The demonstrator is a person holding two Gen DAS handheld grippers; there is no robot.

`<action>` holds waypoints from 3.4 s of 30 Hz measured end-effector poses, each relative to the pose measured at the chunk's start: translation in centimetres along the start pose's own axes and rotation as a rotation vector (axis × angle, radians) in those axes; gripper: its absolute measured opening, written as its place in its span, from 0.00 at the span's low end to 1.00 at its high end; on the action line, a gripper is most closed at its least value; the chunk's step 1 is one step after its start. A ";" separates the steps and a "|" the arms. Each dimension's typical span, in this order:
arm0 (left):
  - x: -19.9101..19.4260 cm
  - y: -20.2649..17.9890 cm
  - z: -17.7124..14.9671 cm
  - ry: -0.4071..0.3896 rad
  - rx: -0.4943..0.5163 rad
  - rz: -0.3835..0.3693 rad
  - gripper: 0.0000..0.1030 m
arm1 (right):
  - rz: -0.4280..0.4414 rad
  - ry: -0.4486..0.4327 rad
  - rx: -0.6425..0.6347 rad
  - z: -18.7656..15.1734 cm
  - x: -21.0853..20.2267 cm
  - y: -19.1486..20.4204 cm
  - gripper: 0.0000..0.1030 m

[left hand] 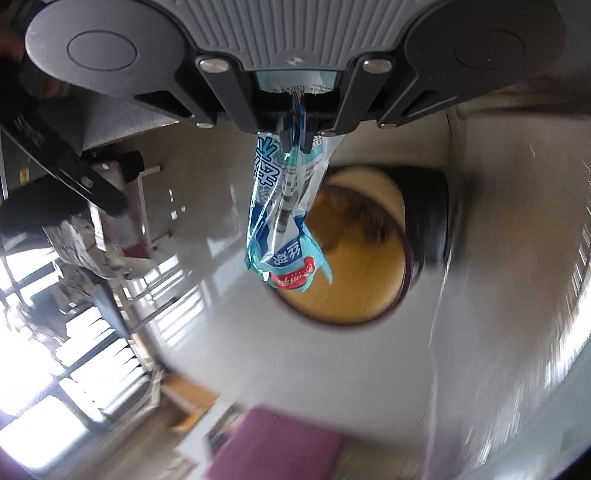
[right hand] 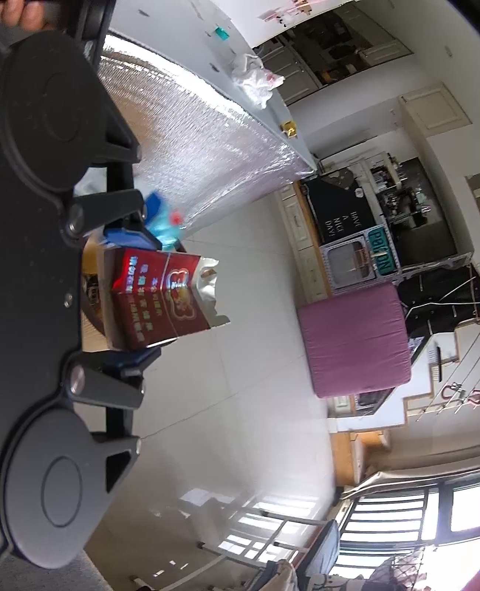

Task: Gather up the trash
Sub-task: 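Carry the wrapper with the left tool while the right tool carries the red pack to the wastebasket, then open the right tool to drop the red pack into the wastebasket, then lower the left tool into the wastebasket and open it to drop the wrapper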

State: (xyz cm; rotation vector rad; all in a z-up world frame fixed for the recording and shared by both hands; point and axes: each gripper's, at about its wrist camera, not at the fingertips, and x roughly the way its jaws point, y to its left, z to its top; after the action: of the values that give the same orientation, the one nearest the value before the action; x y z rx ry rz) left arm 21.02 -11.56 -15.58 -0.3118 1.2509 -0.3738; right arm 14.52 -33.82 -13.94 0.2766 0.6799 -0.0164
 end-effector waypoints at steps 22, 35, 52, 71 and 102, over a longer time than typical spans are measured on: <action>16.3 3.2 12.8 0.165 -0.238 0.217 0.03 | 0.064 0.264 -0.089 -0.3 10.1 -2.0 0.53; 21.4 2.0 15.8 0.220 0.055 0.317 0.04 | 0.159 0.595 -0.289 -0.5 22.3 0.5 0.53; 23.4 2.4 15.7 0.220 0.069 0.278 0.07 | 0.211 0.710 -0.250 -2.7 26.7 0.7 0.65; 25.1 1.9 13.7 0.311 0.052 0.108 0.18 | 0.195 0.632 -0.228 -0.9 23.8 0.3 0.65; 26.4 0.7 12.6 0.264 0.189 0.289 0.41 | 0.211 0.587 -0.174 -0.2 20.7 -3.7 0.62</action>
State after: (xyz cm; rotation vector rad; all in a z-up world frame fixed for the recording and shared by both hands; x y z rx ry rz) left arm 40.21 -22.25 -34.92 0.0846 1.4831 -0.2867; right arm 30.11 -35.74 -27.89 0.1824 1.2239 0.3362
